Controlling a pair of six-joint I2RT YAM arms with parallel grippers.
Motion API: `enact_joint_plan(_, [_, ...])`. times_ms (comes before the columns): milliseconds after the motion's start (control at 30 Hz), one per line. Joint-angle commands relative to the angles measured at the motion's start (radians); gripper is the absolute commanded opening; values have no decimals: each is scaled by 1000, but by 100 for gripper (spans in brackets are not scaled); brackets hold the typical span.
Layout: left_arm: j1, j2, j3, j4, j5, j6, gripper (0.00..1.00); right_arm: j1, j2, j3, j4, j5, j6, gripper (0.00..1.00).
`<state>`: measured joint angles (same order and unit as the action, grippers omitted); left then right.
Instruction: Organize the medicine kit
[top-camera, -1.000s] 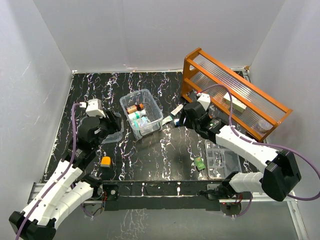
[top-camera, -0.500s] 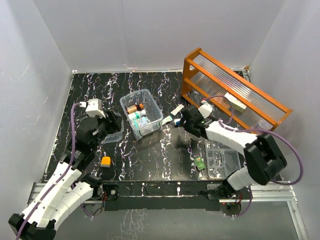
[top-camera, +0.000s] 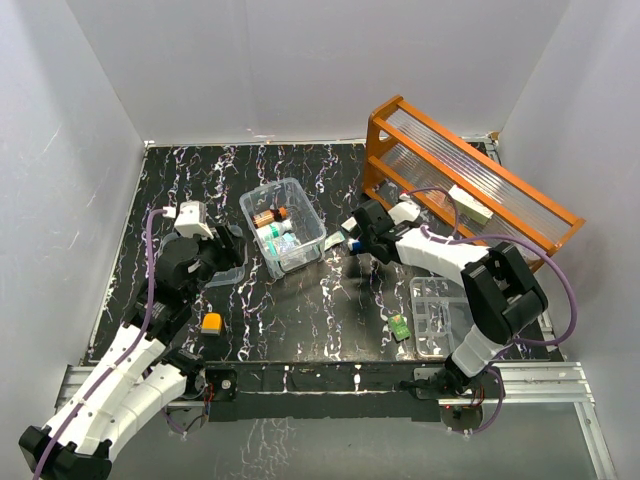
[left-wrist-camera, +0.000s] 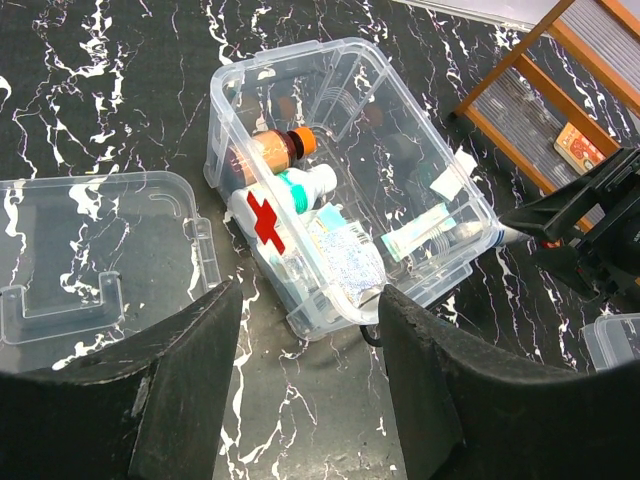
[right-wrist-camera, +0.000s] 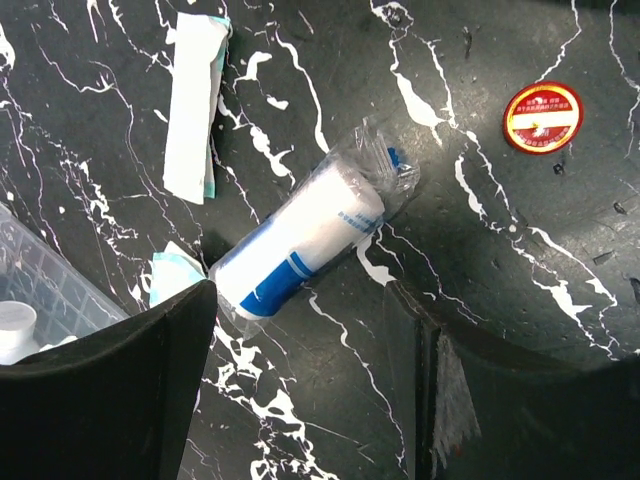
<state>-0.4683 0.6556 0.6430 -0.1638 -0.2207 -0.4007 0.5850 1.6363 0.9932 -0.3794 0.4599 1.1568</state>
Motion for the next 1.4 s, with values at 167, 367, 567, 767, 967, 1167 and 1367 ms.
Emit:
enact_joint_plan(167, [4, -1, 5, 18, 4, 3, 56, -7, 68, 78, 57, 121, -15, 65])
enact_joint_plan(367, [3, 1, 1, 23, 0, 2, 56, -8, 99, 91, 59, 138, -36, 64])
enact_joint_plan(567, [3, 6, 6, 15, 1, 1, 56, -9, 131, 87, 53, 145, -76, 65])
enact_joint_plan(767, [4, 3, 5, 14, 3, -3, 56, -8, 117, 76, 10, 158, -125, 69])
enact_joint_plan(967, [5, -5, 4, 8, 2, -10, 56, -10, 16, 15, 31, 71, -264, 63])
enact_joint_plan(1167, [4, -17, 4, 0, -3, -16, 56, -9, -67, -45, 20, -39, -412, 55])
enact_joint_plan(1367, [4, -22, 4, 1, -8, -18, 56, -18, -68, -53, -7, -93, -476, 60])
